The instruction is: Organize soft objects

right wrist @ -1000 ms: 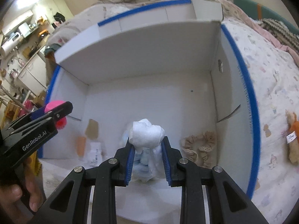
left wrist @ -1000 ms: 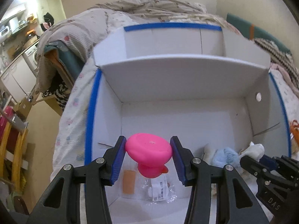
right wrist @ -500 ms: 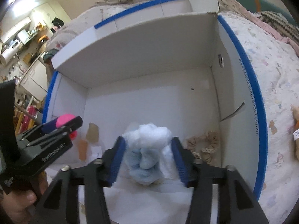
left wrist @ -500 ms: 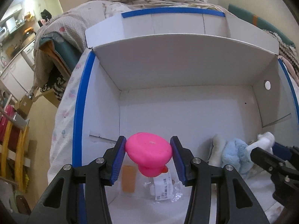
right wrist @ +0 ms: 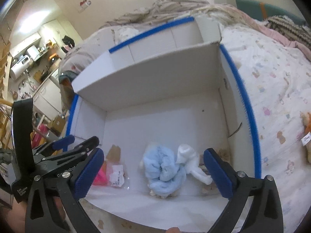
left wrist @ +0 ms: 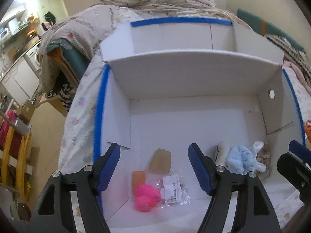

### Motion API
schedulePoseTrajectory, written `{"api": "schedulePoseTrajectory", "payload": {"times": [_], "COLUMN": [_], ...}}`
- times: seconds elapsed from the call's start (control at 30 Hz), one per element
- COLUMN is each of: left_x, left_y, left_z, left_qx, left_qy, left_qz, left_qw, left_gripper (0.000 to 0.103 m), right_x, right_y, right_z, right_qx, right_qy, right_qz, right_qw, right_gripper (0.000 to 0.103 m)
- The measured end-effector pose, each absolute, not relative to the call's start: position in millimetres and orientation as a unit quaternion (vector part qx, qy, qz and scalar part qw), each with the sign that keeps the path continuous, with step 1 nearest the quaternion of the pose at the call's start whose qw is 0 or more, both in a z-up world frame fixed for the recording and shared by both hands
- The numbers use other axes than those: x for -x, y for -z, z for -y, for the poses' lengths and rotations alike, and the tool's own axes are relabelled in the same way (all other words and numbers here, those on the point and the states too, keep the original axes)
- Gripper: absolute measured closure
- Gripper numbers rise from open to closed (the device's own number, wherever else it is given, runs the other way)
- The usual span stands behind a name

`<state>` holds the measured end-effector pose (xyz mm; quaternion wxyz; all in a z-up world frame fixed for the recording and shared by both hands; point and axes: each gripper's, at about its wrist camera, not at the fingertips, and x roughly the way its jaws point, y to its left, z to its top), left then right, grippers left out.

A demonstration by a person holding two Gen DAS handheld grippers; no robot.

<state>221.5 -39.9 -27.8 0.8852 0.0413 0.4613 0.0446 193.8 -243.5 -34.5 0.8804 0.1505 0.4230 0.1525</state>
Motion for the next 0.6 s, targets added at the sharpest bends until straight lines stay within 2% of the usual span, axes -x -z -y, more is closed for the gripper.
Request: {"api": "schedulePoseTrajectory", "payload": {"times": [0.37,0.6], "left_x": [-178.5,-145.5], "left_y": [-13.7,-2.8], "left_z": [29.3,3.9], "left_qx": [-0.023,0.007], "left_qy": [-0.037,-0.029], "left_qz": [-0.427,-0.468], "left_qw": [0.903,0.883], "left_gripper": [0.033,0.031], "right_x": [-164.6,-140.2], "right_y": [17.7,28.6], "right_z": [244.1,243.7], "right_qx": [-0.140,-0.112], "right_qy": [-0.153,-0.135], "right_qz": [-0.404,-0.433], "right_qw": [0.891,0.884], "right_gripper": [0.000,0.000]}}
